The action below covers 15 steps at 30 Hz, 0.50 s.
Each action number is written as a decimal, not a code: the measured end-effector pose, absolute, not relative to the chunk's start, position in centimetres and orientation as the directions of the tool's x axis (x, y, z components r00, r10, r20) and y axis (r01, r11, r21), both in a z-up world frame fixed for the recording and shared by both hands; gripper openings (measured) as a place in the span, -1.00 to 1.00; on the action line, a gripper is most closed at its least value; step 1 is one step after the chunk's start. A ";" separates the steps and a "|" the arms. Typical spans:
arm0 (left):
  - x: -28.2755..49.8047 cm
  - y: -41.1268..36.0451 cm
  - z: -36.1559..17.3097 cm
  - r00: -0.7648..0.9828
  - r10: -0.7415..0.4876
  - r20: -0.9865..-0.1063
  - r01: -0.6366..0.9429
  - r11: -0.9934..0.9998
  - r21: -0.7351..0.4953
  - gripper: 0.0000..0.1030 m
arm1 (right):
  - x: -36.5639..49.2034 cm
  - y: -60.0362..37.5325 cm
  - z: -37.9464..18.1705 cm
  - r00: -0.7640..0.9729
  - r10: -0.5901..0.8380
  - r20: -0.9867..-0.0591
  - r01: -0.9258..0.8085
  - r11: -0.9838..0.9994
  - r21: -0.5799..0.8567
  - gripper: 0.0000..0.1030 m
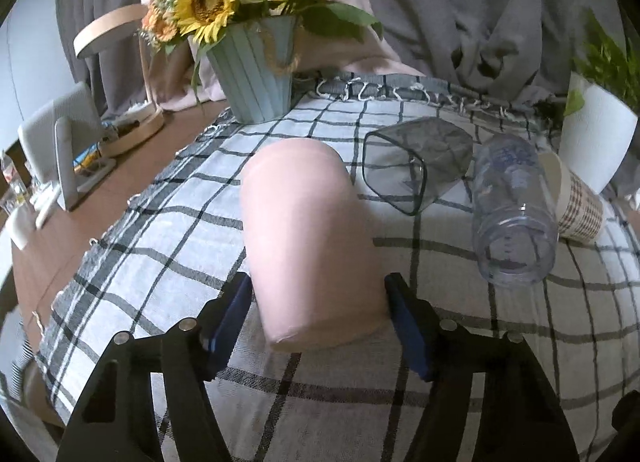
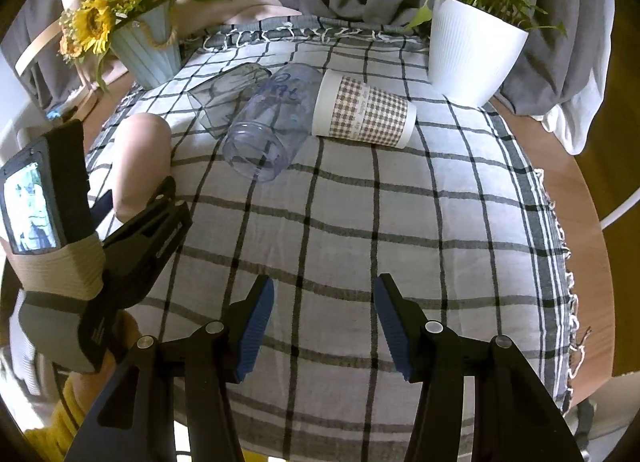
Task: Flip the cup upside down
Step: 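Grasp the pink cup with the left gripper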
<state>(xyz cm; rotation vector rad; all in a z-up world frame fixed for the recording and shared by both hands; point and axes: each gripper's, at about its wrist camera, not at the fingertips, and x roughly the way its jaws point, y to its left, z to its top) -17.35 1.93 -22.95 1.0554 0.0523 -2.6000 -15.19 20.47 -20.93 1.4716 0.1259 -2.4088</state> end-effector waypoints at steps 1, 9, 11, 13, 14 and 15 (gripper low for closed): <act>-17.3 1.8 -22.9 -0.671 -0.285 -0.685 0.318 -0.945 0.082 0.30 | -15.2 20.5 -20.8 -0.424 -0.223 -0.878 0.310 -0.946 0.090 0.01; -15.3 1.2 -21.1 -0.656 -0.248 -0.712 0.288 -0.955 0.068 0.26 | -15.0 20.0 -19.8 -0.431 -0.254 -0.866 0.341 -0.934 0.104 0.01; -14.5 0.9 -20.4 -0.651 -0.230 -0.724 0.284 -0.958 0.048 0.24 | -14.9 19.9 -19.6 -0.429 -0.267 -0.863 0.352 -0.929 0.113 0.01; -14.1 0.6 -20.0 -0.641 -0.216 -0.737 0.289 -0.957 0.029 0.24 | -14.9 19.8 -19.4 -0.426 -0.281 -0.860 0.360 -0.925 0.124 0.01; -13.8 0.4 -19.7 -0.633 -0.208 -0.746 0.289 -0.957 0.021 0.24 | -14.8 19.7 -19.2 -0.422 -0.292 -0.858 0.365 -0.921 0.134 0.01; -13.6 0.4 -19.5 -0.627 -0.204 -0.752 0.289 -0.957 0.018 0.24 | -14.8 19.6 -19.1 -0.419 -0.301 -0.857 0.370 -0.918 0.142 0.01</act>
